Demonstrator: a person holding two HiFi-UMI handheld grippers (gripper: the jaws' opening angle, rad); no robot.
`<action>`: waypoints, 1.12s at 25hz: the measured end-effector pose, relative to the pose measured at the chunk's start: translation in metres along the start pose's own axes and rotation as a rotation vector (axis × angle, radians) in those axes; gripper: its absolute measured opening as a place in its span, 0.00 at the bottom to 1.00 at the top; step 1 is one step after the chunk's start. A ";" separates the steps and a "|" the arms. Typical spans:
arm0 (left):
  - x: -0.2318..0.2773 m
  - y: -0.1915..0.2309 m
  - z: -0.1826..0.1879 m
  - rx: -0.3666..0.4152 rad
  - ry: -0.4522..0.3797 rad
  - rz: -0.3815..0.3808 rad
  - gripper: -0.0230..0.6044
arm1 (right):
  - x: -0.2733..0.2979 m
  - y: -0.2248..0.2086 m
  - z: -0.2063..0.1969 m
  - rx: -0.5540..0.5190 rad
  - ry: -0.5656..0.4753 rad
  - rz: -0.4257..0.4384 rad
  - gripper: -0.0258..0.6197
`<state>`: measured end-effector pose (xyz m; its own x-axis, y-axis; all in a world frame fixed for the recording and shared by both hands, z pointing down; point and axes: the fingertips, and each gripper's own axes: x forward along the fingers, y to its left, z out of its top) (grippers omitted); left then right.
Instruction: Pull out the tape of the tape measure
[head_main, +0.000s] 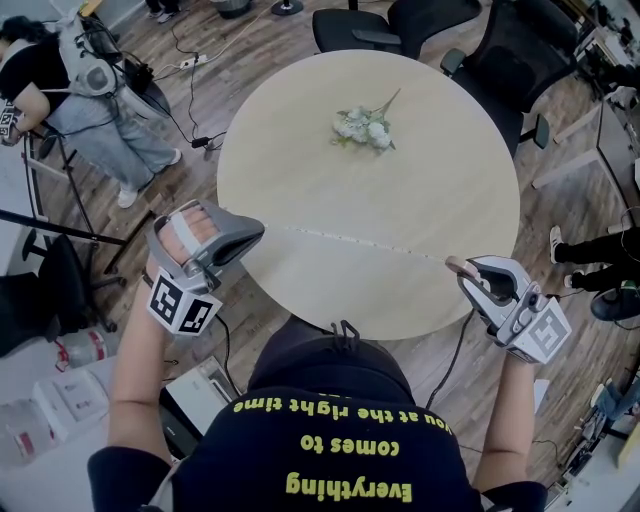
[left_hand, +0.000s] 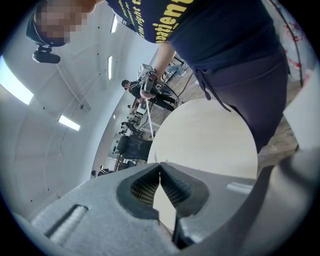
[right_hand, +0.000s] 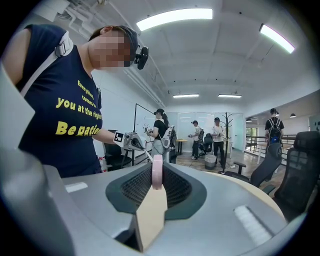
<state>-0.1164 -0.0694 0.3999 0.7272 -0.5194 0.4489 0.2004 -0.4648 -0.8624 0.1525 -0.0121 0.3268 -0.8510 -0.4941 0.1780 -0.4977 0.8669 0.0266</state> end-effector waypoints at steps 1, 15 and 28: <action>0.000 0.000 -0.001 0.000 0.004 0.001 0.05 | -0.001 0.000 -0.001 -0.003 0.004 -0.002 0.17; -0.006 0.004 -0.021 -0.012 0.060 0.006 0.05 | -0.008 -0.005 -0.004 -0.024 0.029 -0.023 0.17; -0.002 0.008 -0.012 -0.026 0.042 0.025 0.05 | -0.009 -0.006 -0.008 0.003 0.019 -0.010 0.17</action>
<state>-0.1241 -0.0812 0.3952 0.7030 -0.5607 0.4374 0.1648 -0.4699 -0.8672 0.1639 -0.0122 0.3331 -0.8427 -0.5013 0.1962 -0.5066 0.8618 0.0258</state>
